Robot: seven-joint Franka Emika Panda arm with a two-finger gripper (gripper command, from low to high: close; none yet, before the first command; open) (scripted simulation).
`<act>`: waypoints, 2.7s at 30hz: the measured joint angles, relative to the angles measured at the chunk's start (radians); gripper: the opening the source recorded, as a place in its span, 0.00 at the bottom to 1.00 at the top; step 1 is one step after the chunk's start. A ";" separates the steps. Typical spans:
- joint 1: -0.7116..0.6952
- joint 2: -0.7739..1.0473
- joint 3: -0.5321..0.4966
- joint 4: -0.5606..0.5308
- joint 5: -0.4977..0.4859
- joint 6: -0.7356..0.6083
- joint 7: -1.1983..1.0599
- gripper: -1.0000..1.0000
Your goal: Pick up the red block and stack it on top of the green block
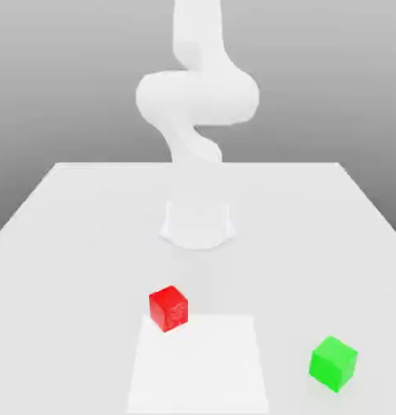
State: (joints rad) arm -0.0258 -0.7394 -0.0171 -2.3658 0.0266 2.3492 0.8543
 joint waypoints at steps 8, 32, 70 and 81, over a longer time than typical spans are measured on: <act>-0.082 0.237 0.000 -0.236 0.069 0.183 0.218 0.50; -0.212 0.728 0.116 -0.576 0.085 0.585 0.643 0.50; -0.194 0.645 0.092 -0.597 0.050 0.521 0.673 0.00; -0.176 0.628 0.157 -0.508 -0.135 0.429 0.575 0.00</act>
State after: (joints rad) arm -0.2020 -0.1111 0.1400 -2.8736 -0.1083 2.7781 1.4293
